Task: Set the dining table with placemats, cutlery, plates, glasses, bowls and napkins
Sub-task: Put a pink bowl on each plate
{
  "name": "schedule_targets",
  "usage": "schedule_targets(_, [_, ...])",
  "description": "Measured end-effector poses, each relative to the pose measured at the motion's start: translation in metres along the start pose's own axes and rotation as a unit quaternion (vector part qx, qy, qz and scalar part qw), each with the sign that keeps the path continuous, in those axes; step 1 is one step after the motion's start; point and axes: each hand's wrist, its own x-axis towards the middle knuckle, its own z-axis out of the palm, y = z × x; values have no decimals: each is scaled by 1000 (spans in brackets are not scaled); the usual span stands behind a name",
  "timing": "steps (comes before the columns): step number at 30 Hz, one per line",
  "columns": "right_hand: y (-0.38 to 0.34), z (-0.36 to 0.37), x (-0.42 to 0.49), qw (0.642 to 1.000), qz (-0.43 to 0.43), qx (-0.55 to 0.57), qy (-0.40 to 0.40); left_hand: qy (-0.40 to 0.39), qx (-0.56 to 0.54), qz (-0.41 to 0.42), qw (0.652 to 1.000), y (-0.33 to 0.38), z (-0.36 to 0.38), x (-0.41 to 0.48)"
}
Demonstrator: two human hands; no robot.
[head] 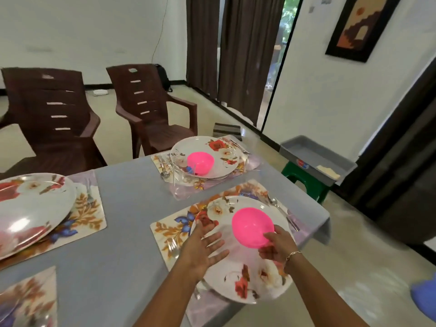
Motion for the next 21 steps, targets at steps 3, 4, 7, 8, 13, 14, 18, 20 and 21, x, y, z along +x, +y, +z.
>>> schedule_targets(3, [-14, 2, 39, 1000, 13, -2, -6, 14, -3, 18, 1000, 11, 17, 29])
schedule_targets(4, [-19, 3, 50, 1000, 12, -11, -4, 19, -2, 23, 1000, 15, 22, 35])
schedule_targets(7, [-30, 5, 83, 999, 33, -38, -18, 35, -4, 31, 999, 20, 36, 57])
schedule_targets(8, [-32, 5, 90, 998, 38, -40, -23, 40, -3, 31, 999, 20, 38, 62])
schedule_targets(13, [-37, 2, 118, 996, 50, -57, -56, 73, 1, 28, 997, 17, 56, 87])
schedule_targets(14, [-38, 0, 121, 994, 52, -64, -66, 78, -1, 32, 996, 17, 61, 90])
schedule_targets(18, [-48, -20, 137, 987, 15, -127, -92, 114, -1, 77, 990, 12, 100, 107])
schedule_targets(20, [-57, -39, 146, 981, -37, -169, -90, 141, 8, 105, 984, 8, 127, 117])
schedule_targets(21, [-61, -50, 150, 976, -64, -186, -93, 151, 7, 116, 982, 5, 142, 124])
